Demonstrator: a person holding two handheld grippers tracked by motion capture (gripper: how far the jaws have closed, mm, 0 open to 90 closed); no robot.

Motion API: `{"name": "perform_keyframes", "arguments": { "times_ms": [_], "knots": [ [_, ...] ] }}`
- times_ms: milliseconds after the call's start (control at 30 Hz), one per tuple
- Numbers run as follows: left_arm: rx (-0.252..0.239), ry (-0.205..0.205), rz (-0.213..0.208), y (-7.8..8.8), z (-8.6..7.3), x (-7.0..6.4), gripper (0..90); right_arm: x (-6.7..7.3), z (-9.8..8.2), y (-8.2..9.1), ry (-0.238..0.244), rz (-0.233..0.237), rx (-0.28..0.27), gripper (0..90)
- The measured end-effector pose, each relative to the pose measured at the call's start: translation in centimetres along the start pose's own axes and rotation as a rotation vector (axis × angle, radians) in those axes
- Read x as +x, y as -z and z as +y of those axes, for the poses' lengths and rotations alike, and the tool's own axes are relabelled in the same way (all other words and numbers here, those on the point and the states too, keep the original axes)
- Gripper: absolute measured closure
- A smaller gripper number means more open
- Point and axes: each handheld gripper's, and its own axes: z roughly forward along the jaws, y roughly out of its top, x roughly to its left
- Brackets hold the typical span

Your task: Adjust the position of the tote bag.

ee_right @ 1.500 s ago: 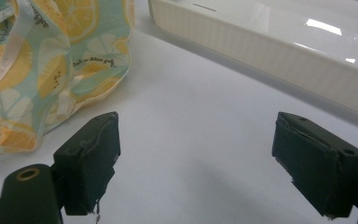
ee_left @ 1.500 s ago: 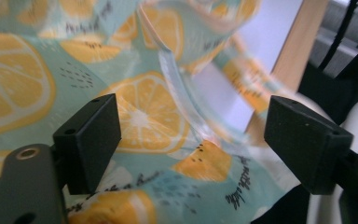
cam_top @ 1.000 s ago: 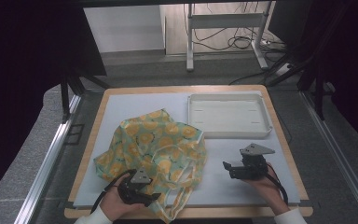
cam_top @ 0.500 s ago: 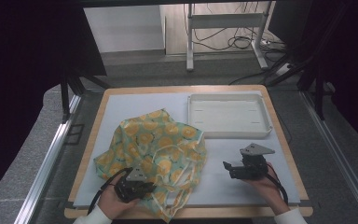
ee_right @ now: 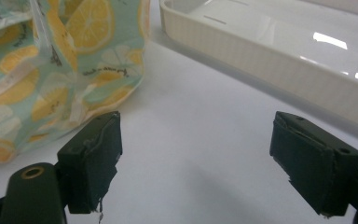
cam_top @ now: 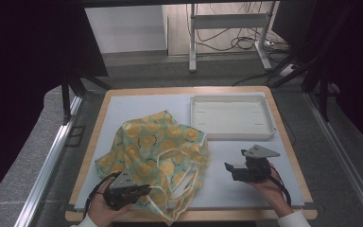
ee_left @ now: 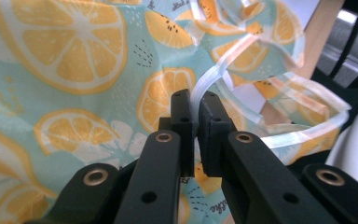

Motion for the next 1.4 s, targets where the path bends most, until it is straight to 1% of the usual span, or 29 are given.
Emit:
{"name": "perform_keyframes", "arguments": {
  "times_ms": [100,133,167,233,267,300,333,367,400,433,467,533,633,767,833,867,900,933,1033,1067,1100,1233,1333,1400],
  "knots": [
    [-0.008,0.005,0.0,0.2,-0.1,0.0,86.3,0.0,0.5,-0.2,0.009,0.012,-0.021,17.3],
    [-0.007,0.004,-0.002,0.1,-0.1,0.0,86.3,0.0,1.3,-0.2,0.008,0.025,-0.043,18.2],
    [-0.005,0.001,-0.001,0.1,-0.1,0.0,86.3,0.0,1.3,-0.2,0.008,0.025,-0.043,18.2],
    [0.006,-0.007,-0.003,-0.2,0.0,-0.1,86.5,0.2,2.6,-0.3,0.016,0.034,-0.072,19.7],
    [0.009,-0.008,-0.003,-0.3,-0.1,-0.2,86.7,0.4,3.7,-0.4,0.035,0.038,-0.09,21.2],
    [0.012,-0.007,-0.005,-0.3,-0.1,-0.2,86.7,0.4,3.7,-0.4,0.035,0.038,-0.09,21.2],
    [0.017,-0.009,-0.005,-0.4,-0.1,-0.3,86.9,0.5,4.1,-0.5,0.041,0.038,-0.095,21.8],
    [0.021,-0.011,-0.004,-0.5,-0.1,-0.3,87.4,0.5,4.6,-0.6,0.046,0.041,-0.101,22.8],
    [0.023,-0.01,-0.003,-0.6,-0.2,-0.3,88.0,0.5,5.4,-1.0,0.038,0.046,-0.112,25.8],
    [0.024,-0.009,-0.002,-0.6,-0.2,-0.3,88.0,0.5,5.4,-1.0,0.038,0.046,-0.112,25.8],
    [0.023,-0.008,-0.002,-0.6,-0.2,-0.3,88.3,0.3,6.0,-1.5,0.027,0.051,-0.116,27.9],
    [0.021,-0.005,0.001,-0.6,-0.2,-0.3,88.4,0.3,6.3,-1.7,0.025,0.056,-0.116,28.6],
    [0.02,-0.003,0.003,-0.5,-0.3,-0.4,88.6,0.5,7.5,-2.5,0.037,0.066,-0.114,29.9],
    [0.015,-0.001,0.005,-0.5,-0.3,-0.5,88.7,1.1,9.1,-3.9,0.052,0.082,-0.103,29.9],
    [0.016,0.0,0.004,-0.5,-0.3,-0.5,88.7,1.3,9.8,-5.0,0.049,0.1,-0.092,29.9],
    [0.016,0.0,0.005,-0.5,-0.4,-0.5,88.7,1.3,9.8,-5.0,0.049,0.1,-0.092,29.9],
    [0.016,0.001,0.005,-0.6,-0.4,-0.5,88.8,1.6,10.1,-5.7,0.055,0.107,-0.079,29.9],
    [0.018,0.001,0.002,-0.6,-0.4,-0.5,88.8,1.6,10.1,-5.7,0.055,0.107,-0.079,29.9],
    [0.023,0.001,0.001,-0.7,-0.5,-0.5,88.9,1.8,10.3,-6.6,0.06,0.13,-0.053,29.1],
    [0.023,0.001,0.001,-0.8,-0.5,-0.5,88.9,1.8,10.3,-6.6,0.06,0.13,-0.053,29.1],
    [0.024,0.0,0.002,-0.8,-0.5,-0.5,88.9,1.9,10.3,-6.8,0.061,0.138,-0.045,29.0],
    [0.02,0.001,0.003,-0.7,-0.4,-0.5,88.9,1.9,10.0,-7.3,0.069,0.141,-0.018,29.1],
    [0.017,0.003,0.004,-0.6,-0.4,-0.5,88.9,1.9,9.8,-7.8,0.068,0.134,-0.007,31.6],
    [0.017,0.003,0.003,-0.5,-0.4,-0.5,88.9,2.0,9.6,-8.3,0.079,0.138,0.004,34.1]
  ]
}}
